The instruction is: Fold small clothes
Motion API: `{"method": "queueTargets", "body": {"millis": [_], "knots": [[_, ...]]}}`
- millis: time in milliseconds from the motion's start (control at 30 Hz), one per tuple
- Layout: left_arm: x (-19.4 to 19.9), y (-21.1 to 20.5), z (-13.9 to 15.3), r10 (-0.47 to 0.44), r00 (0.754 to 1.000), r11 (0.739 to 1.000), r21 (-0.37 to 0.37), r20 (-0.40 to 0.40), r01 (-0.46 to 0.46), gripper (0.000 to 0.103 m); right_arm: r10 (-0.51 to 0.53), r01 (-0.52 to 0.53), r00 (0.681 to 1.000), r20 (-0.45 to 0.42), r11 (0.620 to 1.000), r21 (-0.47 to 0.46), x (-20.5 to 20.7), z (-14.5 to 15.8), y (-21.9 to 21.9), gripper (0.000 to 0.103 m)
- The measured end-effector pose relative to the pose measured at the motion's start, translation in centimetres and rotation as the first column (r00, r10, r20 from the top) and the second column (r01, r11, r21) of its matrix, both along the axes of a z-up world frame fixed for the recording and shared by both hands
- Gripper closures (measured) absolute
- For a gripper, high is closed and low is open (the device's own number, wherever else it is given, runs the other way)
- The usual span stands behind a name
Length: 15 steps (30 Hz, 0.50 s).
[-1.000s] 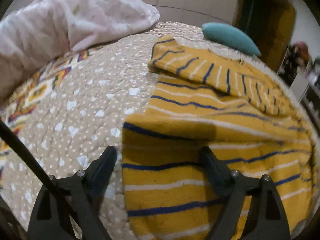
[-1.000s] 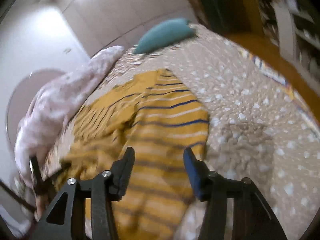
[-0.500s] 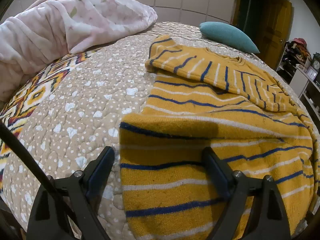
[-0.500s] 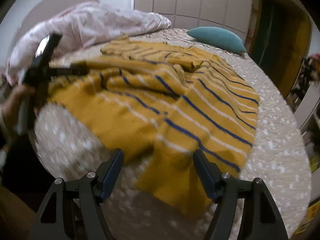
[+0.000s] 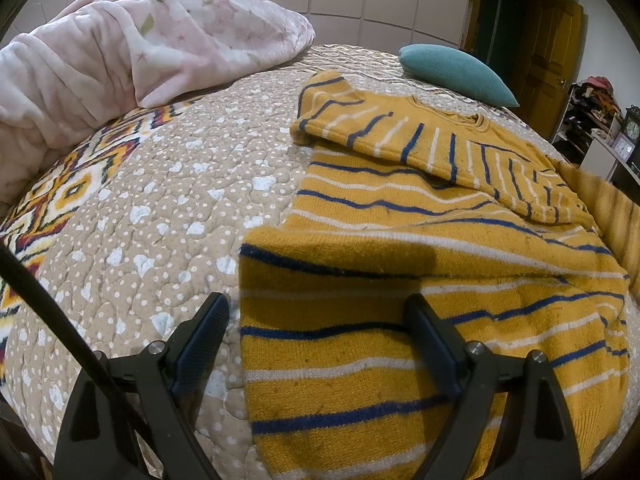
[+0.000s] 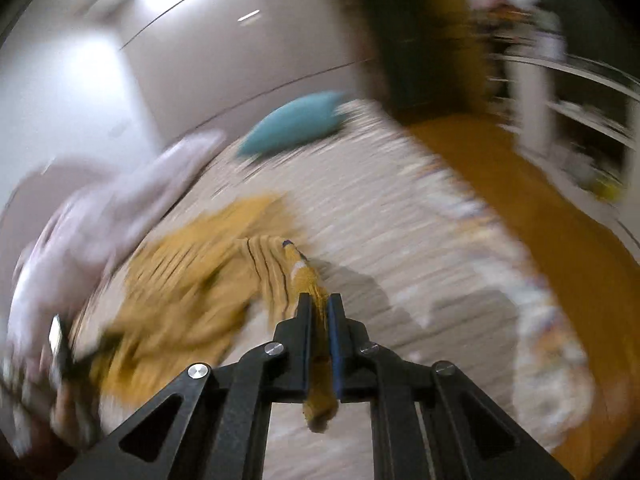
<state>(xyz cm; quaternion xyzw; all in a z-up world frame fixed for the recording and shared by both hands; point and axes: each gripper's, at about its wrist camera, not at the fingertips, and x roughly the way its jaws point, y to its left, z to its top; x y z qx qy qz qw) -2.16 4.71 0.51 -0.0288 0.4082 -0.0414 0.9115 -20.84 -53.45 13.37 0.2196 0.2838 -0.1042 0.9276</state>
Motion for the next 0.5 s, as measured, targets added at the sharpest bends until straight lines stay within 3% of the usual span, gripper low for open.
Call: {"method": "queueTargets", "body": {"millis": [100,167,267,367,500], "knots": [[0.0,0.0,0.0,0.000,1.000,1.000,-0.001,0.001,0.000,0.015,-0.146,0.147,0.989,-0.039,0.988,0.047,-0.2,0.9,-4.9,0.096],[-0.1,0.0,-0.1,0.000,1.000,1.000,-0.002,0.002,0.000,0.015,-0.154,0.157,0.987,-0.047,0.985,0.075,0.3,1.5,-5.5,0.097],[0.0,0.1,0.0,-0.001,1.000,1.000,-0.005,0.003,0.001,0.015,-0.080,0.082,0.996,-0.043,0.995,0.052,3.5,3.1,-2.4,0.097],[-0.1,0.1,0.0,-0.002,1.000,1.000,-0.010,0.007,0.002,0.015,0.058,-0.057,0.998,-0.028,0.997,0.043,8.2,4.8,3.1,0.097],[-0.1,0.3,0.2,-0.003,1.000,1.000,-0.029,0.016,0.003,0.015,0.248,-0.246,0.969,-0.016,0.968,0.054,14.4,6.1,11.9,0.098]]}}
